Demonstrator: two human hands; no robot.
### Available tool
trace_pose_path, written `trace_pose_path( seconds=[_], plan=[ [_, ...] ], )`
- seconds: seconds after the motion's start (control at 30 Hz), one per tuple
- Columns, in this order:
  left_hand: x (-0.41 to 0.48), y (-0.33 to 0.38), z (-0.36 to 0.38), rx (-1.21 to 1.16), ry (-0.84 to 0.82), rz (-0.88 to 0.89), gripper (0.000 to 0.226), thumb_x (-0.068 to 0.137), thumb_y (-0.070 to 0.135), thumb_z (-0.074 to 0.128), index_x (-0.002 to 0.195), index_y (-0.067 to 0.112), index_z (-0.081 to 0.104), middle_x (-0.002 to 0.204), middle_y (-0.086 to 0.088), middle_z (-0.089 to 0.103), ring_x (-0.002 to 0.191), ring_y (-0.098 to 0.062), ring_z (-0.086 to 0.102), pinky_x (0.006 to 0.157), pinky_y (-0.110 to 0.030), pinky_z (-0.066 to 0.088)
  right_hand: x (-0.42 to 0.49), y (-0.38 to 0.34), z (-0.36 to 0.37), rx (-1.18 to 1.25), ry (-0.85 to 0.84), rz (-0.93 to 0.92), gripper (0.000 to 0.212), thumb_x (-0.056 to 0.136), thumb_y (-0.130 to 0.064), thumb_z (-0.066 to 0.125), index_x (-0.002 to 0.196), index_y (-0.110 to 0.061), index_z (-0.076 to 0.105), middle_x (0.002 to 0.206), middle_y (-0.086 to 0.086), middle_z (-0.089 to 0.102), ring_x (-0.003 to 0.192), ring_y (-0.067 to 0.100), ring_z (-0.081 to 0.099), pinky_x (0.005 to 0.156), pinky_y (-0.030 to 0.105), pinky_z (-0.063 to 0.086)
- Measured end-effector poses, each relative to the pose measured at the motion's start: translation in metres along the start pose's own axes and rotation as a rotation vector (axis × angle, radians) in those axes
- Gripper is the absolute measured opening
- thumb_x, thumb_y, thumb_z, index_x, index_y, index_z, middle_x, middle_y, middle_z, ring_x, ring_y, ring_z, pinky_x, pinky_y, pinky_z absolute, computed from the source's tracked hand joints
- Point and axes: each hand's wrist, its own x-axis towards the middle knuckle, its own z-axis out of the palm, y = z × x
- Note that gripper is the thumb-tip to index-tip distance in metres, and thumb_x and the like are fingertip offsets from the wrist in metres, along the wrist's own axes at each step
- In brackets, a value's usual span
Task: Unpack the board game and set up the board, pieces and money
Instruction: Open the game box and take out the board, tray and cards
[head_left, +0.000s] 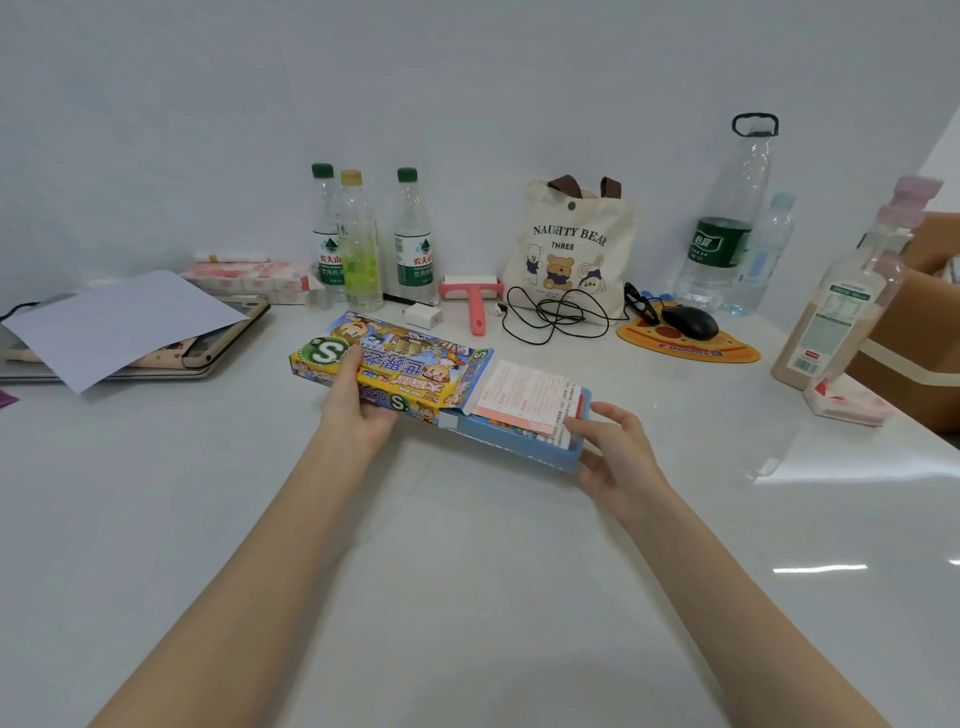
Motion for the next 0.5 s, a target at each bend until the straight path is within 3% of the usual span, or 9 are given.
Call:
trace_pose_path(
  seconds=[0.1, 0.27, 0.37, 0.5],
  plan=[
    [0.003, 0.003, -0.001, 0.007, 0.002, -0.007, 0.033, 0.094, 0.025, 0.060, 0.123, 0.011, 0.054, 0.129, -0.011, 0.061, 0.088, -0.026, 0.066, 0.077, -0.045, 0.051, 0.002, -0.003, -0.006, 0.015, 0.047, -0.015, 0.037, 0.092, 0.000, 0.056, 0.120, -0.021, 0.045, 0.095, 0.006, 0.067, 0.081, 0.020, 0.065, 0.077, 0.041, 0.055],
    [0.008, 0.003, -0.002, 0.084, 0.012, -0.063, 0.047, 0.096, 0.025, 0.057, 0.139, 0.010, 0.044, 0.136, -0.014, 0.055, 0.123, -0.032, 0.054, 0.085, -0.053, 0.044, 0.006, -0.004, -0.011, 0.033, 0.151, -0.055, 0.033, 0.096, -0.002, 0.050, 0.121, -0.021, 0.042, 0.092, 0.001, 0.060, 0.094, 0.024, 0.064, 0.089, 0.046, 0.055],
    [0.012, 0.003, -0.004, 0.185, 0.000, -0.092, 0.044, 0.097, 0.018, 0.056, 0.138, 0.008, 0.043, 0.137, -0.015, 0.053, 0.124, -0.033, 0.053, 0.084, -0.052, 0.045, 0.010, -0.002, -0.015, -0.026, 0.209, -0.088, 0.032, 0.097, -0.003, 0.048, 0.123, -0.022, 0.044, 0.091, -0.001, 0.059, 0.100, 0.023, 0.062, 0.091, 0.045, 0.054],
    [0.021, 0.006, -0.010, 0.353, 0.064, 0.015, 0.036, 0.095, 0.014, 0.057, 0.129, 0.007, 0.048, 0.123, -0.011, 0.059, 0.118, -0.029, 0.057, 0.089, -0.049, 0.048, 0.016, -0.002, -0.025, -0.127, 0.263, -0.134, 0.033, 0.099, -0.008, 0.044, 0.128, -0.021, 0.051, 0.108, 0.004, 0.063, 0.099, 0.022, 0.064, 0.092, 0.043, 0.054]
  ],
)
